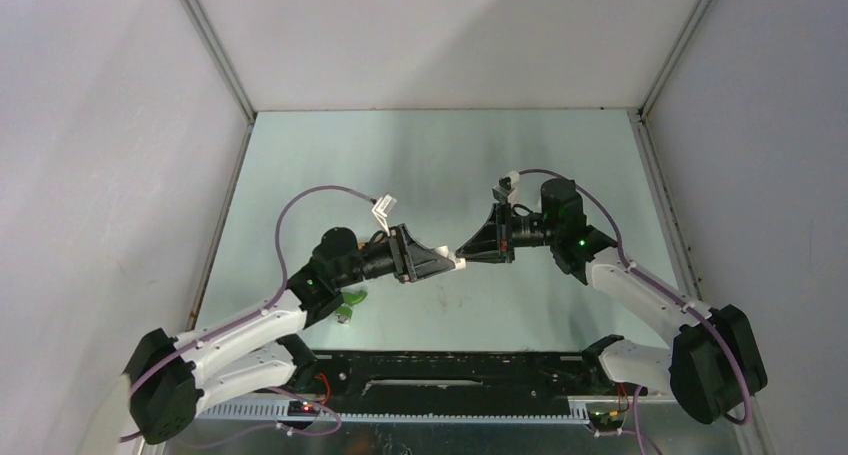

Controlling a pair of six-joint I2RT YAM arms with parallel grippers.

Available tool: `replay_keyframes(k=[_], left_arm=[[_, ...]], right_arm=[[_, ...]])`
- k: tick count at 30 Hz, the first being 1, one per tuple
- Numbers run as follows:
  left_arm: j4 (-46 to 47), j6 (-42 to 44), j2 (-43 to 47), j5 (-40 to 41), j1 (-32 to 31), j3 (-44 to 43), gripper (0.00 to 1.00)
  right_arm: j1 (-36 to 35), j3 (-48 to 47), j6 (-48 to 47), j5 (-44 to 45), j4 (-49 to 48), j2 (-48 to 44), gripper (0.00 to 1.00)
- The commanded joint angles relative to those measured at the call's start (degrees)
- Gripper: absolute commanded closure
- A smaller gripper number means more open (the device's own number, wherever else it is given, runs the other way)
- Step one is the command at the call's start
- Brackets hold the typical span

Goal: Install the water faucets

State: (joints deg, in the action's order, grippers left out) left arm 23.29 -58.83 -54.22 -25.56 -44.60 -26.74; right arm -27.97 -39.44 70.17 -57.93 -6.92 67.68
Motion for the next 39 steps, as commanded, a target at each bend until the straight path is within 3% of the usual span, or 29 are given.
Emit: replay_keyframes(k=[1, 5, 11, 12, 13, 17, 23, 28, 32, 35, 39], left_arm=[[5.3, -0.6, -0.5, -2.1, 0.2, -2.6, 0.42], [6.4, -1.2, -1.7, -2.6, 0.3, -2.6, 0.53], [6.9, -1.8, -1.8, -0.6, 0.2, -1.8, 0.99], [6.5, -1.7, -1.5, 0.3, 0.3, -1.6, 1.0], [5.3, -1.4, -0.8, 1.2, 0.3, -1.5, 1.0], [-3.3, 1.2, 2.3, 5.5, 1.5, -1.5, 1.0], [-39.9, 11.2, 10.1, 20.8, 7.9, -6.8, 1.0], [-70.6, 12.3, 13.8, 44.5, 12.4, -13.4, 1.0], [-87.0, 4.4, 9.9, 55.4, 14.8, -17.2, 1.0], [-94.3, -3.6, 4.1, 59.7, 15.1, -18.9, 1.0], [-93.7, -6.9, -2.8, 58.8, 15.9, -16.5, 1.0]], right_arm=[[-0.4, -2.5, 0.7, -1.6, -2.6, -1.1, 1.0], [-0.5, -2.5, 0.7, -1.6, -2.7, -0.9, 1.0], [-0.6, -2.5, -0.3, -1.6, -1.4, -0.5, 1.0], [-0.6, -2.5, -0.7, -1.4, -0.8, -0.4, 0.99], [-0.5, -2.5, -1.3, -1.1, 0.5, -0.4, 0.9], [-0.2, -2.5, -5.7, 1.6, 5.7, -1.1, 0.36], [1.8, -2.5, -13.7, 7.5, 17.2, -2.6, 0.01], [3.4, -2.5, -18.9, 10.9, 25.1, -2.6, 0.01], [3.4, -2.5, -21.6, 13.2, 29.5, -2.1, 0.01], [3.5, -2.5, -22.5, 13.4, 31.1, -1.6, 0.01], [3.6, -2.5, -23.2, 13.4, 32.1, -1.5, 0.01]])
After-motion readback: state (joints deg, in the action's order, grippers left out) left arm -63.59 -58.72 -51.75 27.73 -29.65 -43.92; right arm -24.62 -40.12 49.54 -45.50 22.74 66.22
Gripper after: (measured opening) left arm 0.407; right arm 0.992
